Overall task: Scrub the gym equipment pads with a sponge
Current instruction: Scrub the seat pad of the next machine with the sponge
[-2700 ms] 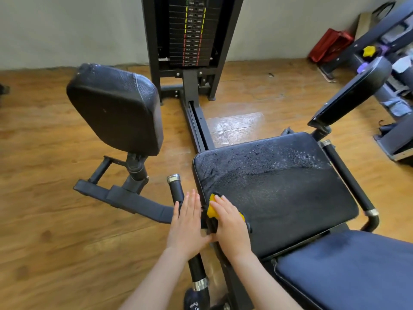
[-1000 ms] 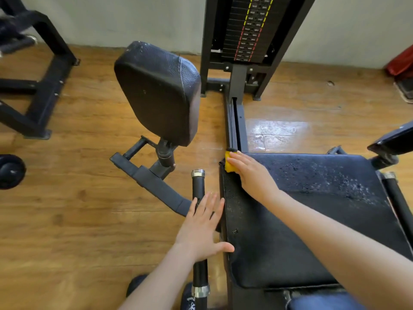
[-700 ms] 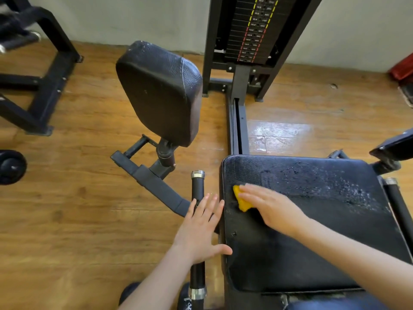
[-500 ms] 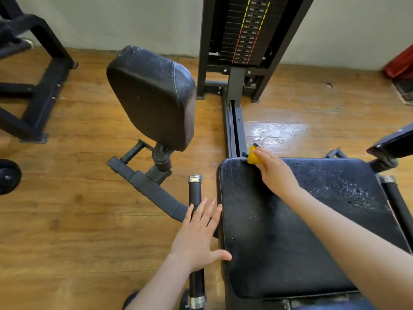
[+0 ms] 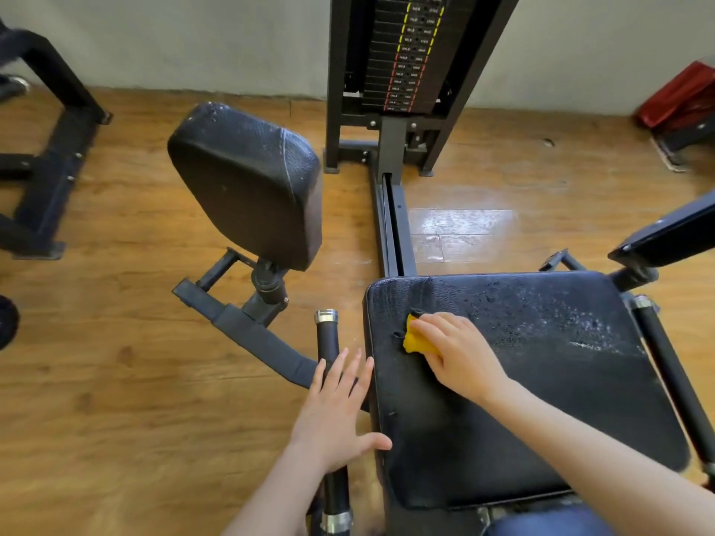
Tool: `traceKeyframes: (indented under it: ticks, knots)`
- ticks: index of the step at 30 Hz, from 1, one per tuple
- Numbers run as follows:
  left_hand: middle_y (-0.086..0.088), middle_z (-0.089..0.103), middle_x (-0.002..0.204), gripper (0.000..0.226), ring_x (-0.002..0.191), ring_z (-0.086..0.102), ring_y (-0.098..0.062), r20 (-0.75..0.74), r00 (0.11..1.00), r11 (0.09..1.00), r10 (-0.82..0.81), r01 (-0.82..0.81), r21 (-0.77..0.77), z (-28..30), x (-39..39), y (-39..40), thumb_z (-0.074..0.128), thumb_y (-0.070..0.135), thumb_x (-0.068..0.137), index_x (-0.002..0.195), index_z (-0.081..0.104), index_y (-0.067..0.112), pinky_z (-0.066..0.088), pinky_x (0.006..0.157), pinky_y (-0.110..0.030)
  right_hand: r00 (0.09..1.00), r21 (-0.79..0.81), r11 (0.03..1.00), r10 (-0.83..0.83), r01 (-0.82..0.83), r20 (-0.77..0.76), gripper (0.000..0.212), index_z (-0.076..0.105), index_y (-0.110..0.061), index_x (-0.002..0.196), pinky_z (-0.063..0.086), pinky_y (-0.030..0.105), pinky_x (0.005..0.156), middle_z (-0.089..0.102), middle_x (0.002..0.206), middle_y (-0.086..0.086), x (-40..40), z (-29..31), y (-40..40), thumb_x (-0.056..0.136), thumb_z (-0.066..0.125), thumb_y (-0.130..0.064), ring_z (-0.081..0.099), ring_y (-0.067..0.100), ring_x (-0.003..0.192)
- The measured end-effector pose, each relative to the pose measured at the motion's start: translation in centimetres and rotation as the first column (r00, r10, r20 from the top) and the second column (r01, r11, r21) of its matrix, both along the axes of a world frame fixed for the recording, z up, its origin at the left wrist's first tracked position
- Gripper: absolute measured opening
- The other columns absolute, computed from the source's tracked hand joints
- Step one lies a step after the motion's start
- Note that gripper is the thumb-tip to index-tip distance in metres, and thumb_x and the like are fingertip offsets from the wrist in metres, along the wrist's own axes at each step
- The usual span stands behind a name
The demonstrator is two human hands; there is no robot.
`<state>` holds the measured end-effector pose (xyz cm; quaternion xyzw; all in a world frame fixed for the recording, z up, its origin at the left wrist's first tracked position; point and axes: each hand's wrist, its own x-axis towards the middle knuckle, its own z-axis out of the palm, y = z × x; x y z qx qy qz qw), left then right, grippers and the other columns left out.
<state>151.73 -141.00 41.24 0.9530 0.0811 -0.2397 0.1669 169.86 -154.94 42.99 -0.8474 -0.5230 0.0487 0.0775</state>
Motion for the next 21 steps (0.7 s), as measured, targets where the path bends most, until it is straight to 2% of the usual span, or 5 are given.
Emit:
traceKeyframes:
  ticks: [6,11,14,17,21]
  knots:
    - [-0.002,-0.042,0.145,0.104,0.137,-0.035,-0.02,-0.022,0.999,0.998,0.05,-0.051,-0.047,0.7,0.1,0.0,0.035,0.077,0.082,0.136,-0.035,0.023,-0.019,0.112,-0.044,0.997,0.05,0.998,-0.023,0.026,-0.068,0.039,0.061,-0.001,0.115,0.039,0.037,0.098,0.059,0.117,0.016,-0.5,-0.9,0.9,0.077,0.066,-0.005,0.053,0.034,0.113]
    - [0.001,-0.025,0.156,0.085,0.141,-0.026,-0.012,0.131,0.958,0.961,0.254,-0.234,-0.148,1.3,1.8,-0.5,0.034,0.062,0.093,0.149,-0.017,0.023,-0.017,0.115,-0.033,0.855,0.17,0.86,-0.418,0.481,-0.305,0.042,0.049,-0.002,0.131,0.029,0.028,0.105,0.043,0.142,0.012,1.9,0.0,1.5,0.089,0.055,0.0,0.04,0.028,0.132]
    - [0.002,-0.022,0.156,0.076,0.143,-0.022,-0.014,0.226,0.938,0.962,0.263,-0.238,-0.132,1.6,4.5,-0.8,0.03,0.054,0.097,0.152,-0.009,0.016,-0.022,0.106,-0.026,0.774,0.101,0.797,-0.536,0.596,-0.337,0.038,0.046,-0.008,0.133,0.034,0.033,0.103,0.032,0.149,0.006,4.9,0.2,2.8,0.095,0.048,-0.008,0.031,0.023,0.136]
    - [-0.005,-0.02,0.158,0.074,0.145,-0.02,-0.021,0.249,0.937,0.969,0.247,-0.235,-0.075,1.2,7.6,-1.7,0.025,0.051,0.099,0.151,-0.01,0.011,-0.018,0.109,-0.032,0.804,0.017,0.842,-0.509,0.539,-0.309,0.031,0.05,-0.007,0.125,0.041,0.038,0.093,0.042,0.14,0.007,5.8,-0.1,3.6,0.094,0.045,-0.006,0.036,0.026,0.131]
    - [-0.01,-0.018,0.156,0.078,0.14,-0.024,-0.024,0.258,0.937,0.971,0.236,-0.24,-0.018,-0.8,9.2,-3.0,0.008,0.059,0.092,0.145,-0.015,0.006,-0.012,0.113,-0.038,0.936,-0.016,0.959,-0.281,0.285,-0.211,0.049,0.042,-0.007,0.137,0.032,0.04,0.109,0.033,0.149,0.006,3.2,-0.8,1.0,0.09,0.05,0.002,0.021,0.022,0.142]
